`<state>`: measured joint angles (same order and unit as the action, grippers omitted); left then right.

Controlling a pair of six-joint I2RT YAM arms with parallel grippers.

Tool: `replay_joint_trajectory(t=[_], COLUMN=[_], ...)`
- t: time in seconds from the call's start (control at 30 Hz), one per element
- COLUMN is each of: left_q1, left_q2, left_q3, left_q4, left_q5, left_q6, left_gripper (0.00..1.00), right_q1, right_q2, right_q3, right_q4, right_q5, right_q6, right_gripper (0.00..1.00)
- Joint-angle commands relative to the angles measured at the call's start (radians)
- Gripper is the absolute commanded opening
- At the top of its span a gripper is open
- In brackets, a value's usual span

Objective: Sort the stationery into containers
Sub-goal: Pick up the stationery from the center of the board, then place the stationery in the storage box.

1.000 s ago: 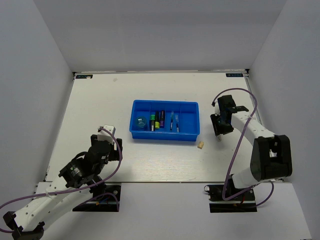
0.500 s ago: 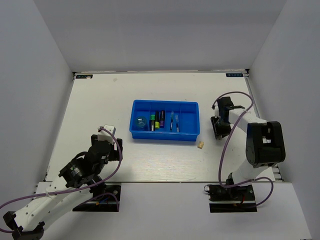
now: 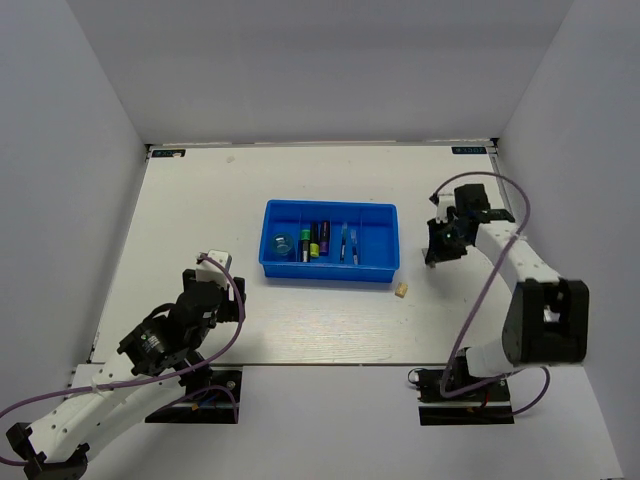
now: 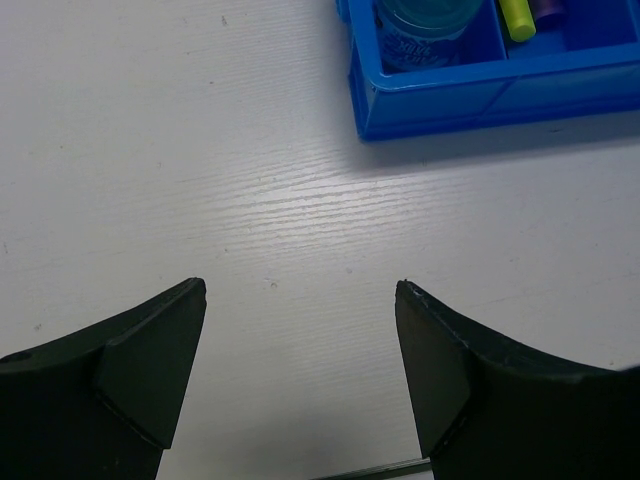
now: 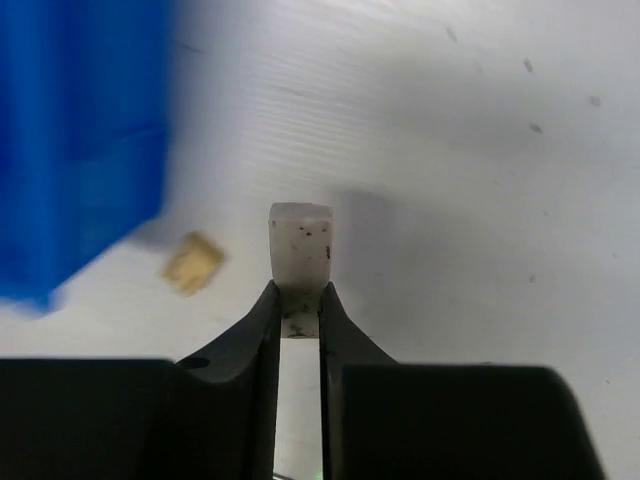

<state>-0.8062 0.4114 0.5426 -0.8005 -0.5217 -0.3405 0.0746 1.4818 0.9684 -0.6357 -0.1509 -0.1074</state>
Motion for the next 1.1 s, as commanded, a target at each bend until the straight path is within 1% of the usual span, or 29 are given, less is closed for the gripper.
replay_joint_trajectory(t=[0.0,0.03,0.1,0.23,0.27,0.3,0.37,0.4,0.43,0.47,0.5,0.53,0.57,0.6,0.63,0.67,0.7,0.73,0.77,0.8,0.83,0.87,0.9,0.93,0.97,1.0,1.03,1.07], left_q1=[0.004,0.004,0.004,0.004,0.002,0.002,0.004,0.004,0.002,0.004,0.002,0.005,0.004,0.001,-0.005,-0.013,-0.037,-0.051,-0.089,-0.109,-0.152,-0.195,-0.218,-0.235,-0.282,-0.294,-0.309,-0.321], left_q2=[0.004,0.004,0.007,0.017,0.023,0.023,0.036,0.041,0.049,0.067,0.088,0.102,0.118,0.174,0.197,0.220,0.289,0.314,0.367,0.419,0.450,0.511,0.544,0.632,0.664,0.693,0.764,0.783], left_q3=[0.010,0.010,0.008,0.007,0.003,0.002,-0.004,-0.004,-0.010,-0.009,-0.010,-0.006,0.002,0.008,0.028,0.037,0.052,0.062,0.072,0.112,0.128,0.184,0.206,0.226,0.271,0.311,0.328,0.362], left_q4=[0.017,0.017,0.015,0.021,0.023,0.032,0.047,0.067,0.092,0.099,0.115,0.132,0.138,0.142,0.170,0.185,0.198,0.239,0.256,0.279,0.291,0.317,0.339,0.348,0.357,0.378,0.385,0.391], left_q5=[0.008,0.008,0.008,0.017,0.029,0.034,0.075,0.104,0.121,0.177,0.198,0.215,0.270,0.287,0.339,0.339,0.363,0.370,0.367,0.355,0.332,0.319,0.309,0.277,0.267,0.262,0.255,0.252], left_q6=[0.008,0.006,0.008,0.011,0.017,0.021,0.041,0.049,0.054,0.064,0.070,0.074,0.075,0.077,0.074,0.072,0.069,0.069,0.069,0.070,0.075,0.080,0.089,0.098,0.109,0.110,0.115,0.116], left_gripper=[0.86,0.86,0.86,0.86,0.86,0.86,0.85,0.85,0.83,0.80,0.78,0.76,0.69,0.64,0.53,0.52,0.38,0.30,0.24,0.17,0.17,0.17,0.17,0.18,0.20,0.22,0.25,0.25], right_q1=[0.010,0.016,0.024,0.062,0.068,0.089,0.103,0.128,0.137,0.143,0.155,0.160,0.160,0.163,0.163,0.162,0.163,0.163,0.163,0.165,0.163,0.163,0.162,0.163,0.163,0.163,0.166,0.168], right_q2=[-0.123,-0.142,-0.126,-0.022,0.030,0.044,0.096,0.110,0.133,0.153,0.161,0.170,0.175,0.169,0.164,0.158,0.135,0.127,0.117,0.094,0.086,0.080,0.058,0.052,0.051,0.057,0.064,0.081], right_q3=[0.107,0.119,0.161,0.225,0.231,0.249,0.259,0.285,0.297,0.318,0.325,0.338,0.348,0.346,0.343,0.339,0.333,0.316,0.314,0.306,0.296,0.288,0.280,0.276,0.274,0.280,0.285,0.308], right_q4=[-0.032,-0.029,-0.016,0.007,0.022,0.031,0.073,0.074,0.068,0.059,0.056,0.050,0.042,0.047,0.045,0.050,0.054,0.059,0.056,0.059,0.060,0.060,0.059,0.067,0.068,0.067,0.058,0.051], right_q5=[-0.277,-0.303,-0.361,-0.415,-0.421,-0.435,-0.432,-0.426,-0.424,-0.421,-0.414,-0.412,-0.408,-0.404,-0.403,-0.404,-0.407,-0.407,-0.409,-0.406,-0.397,-0.394,-0.392,-0.386,-0.380,-0.383,-0.383,-0.381], right_q6=[-0.015,-0.012,0.029,0.101,0.139,0.167,0.192,0.201,0.198,0.198,0.189,0.183,0.176,0.173,0.175,0.164,0.161,0.158,0.155,0.150,0.143,0.140,0.135,0.135,0.133,0.130,0.133,0.132], right_gripper=[0.00,0.00,0.00,0.00,0.00,0.05,0.09,0.13,0.15,0.17,0.19,0.26,0.32,0.38,0.47,0.50,0.52,0.54,0.54,0.56,0.56,0.56,0.56,0.56,0.56,0.56,0.55,0.55])
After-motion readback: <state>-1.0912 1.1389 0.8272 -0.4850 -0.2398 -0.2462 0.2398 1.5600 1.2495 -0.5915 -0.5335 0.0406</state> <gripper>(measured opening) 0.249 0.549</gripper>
